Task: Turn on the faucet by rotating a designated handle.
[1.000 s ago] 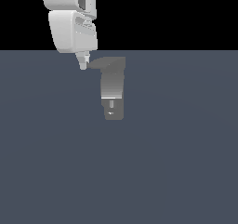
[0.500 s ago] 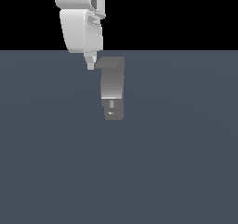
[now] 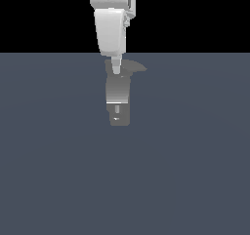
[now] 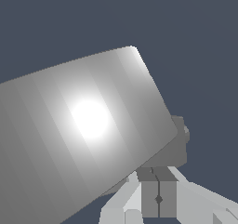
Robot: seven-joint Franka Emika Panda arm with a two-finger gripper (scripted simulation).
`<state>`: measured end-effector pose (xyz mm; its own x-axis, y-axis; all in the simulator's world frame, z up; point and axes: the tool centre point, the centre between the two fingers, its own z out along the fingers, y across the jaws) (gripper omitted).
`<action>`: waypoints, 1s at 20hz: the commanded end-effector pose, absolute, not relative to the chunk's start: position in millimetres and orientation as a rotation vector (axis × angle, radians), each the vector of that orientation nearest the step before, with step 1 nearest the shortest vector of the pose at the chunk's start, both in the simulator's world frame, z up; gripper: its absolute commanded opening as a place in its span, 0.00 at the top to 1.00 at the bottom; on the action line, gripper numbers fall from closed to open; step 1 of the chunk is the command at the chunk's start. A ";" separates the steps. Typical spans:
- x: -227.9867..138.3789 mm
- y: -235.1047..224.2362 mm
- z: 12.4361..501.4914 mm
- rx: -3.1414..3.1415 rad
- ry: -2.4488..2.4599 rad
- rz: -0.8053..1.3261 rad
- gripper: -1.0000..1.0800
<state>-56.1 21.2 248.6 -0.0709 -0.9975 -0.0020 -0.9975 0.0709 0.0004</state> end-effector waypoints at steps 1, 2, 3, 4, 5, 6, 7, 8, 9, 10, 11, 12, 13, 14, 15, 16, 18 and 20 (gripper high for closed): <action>-58.0 -9.8 248.7 -2.106 2.331 0.000 1.00; -58.9 -15.7 248.8 -2.106 2.331 0.000 1.00; -58.9 -15.7 248.8 -2.106 2.331 0.000 1.00; -57.3 4.4 248.5 -2.136 2.301 0.002 1.00; -54.5 0.0 248.5 -2.135 2.302 0.002 1.00; -51.8 -4.1 248.5 -2.134 2.303 0.001 1.00; -49.0 -8.4 248.5 -2.133 2.305 0.001 1.00; -46.3 -12.7 248.5 -2.131 2.306 0.001 1.00; -43.6 -16.9 248.5 -2.130 2.307 0.001 1.00; -40.9 -21.0 248.5 -2.129 2.309 0.001 1.00; -38.3 -25.2 248.5 -2.128 2.310 0.001 1.00; -35.6 -29.3 248.5 -2.127 2.311 0.001 1.00; -33.0 -33.5 248.5 -2.125 2.312 0.001 1.00; -30.4 -37.5 248.5 -2.124 2.313 0.001 1.00; -27.8 -41.6 248.5 -2.123 2.315 0.001 1.00; -25.3 -45.6 248.5 -2.122 2.316 0.001 1.00; -20.2 -53.7 248.5 -2.120 2.318 0.000 1.00; -15.2 -61.6 248.5 -2.117 2.321 0.000 1.00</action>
<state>-20.7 -49.3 248.6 -0.0801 -0.9968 -0.0012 -0.9968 0.0801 0.0044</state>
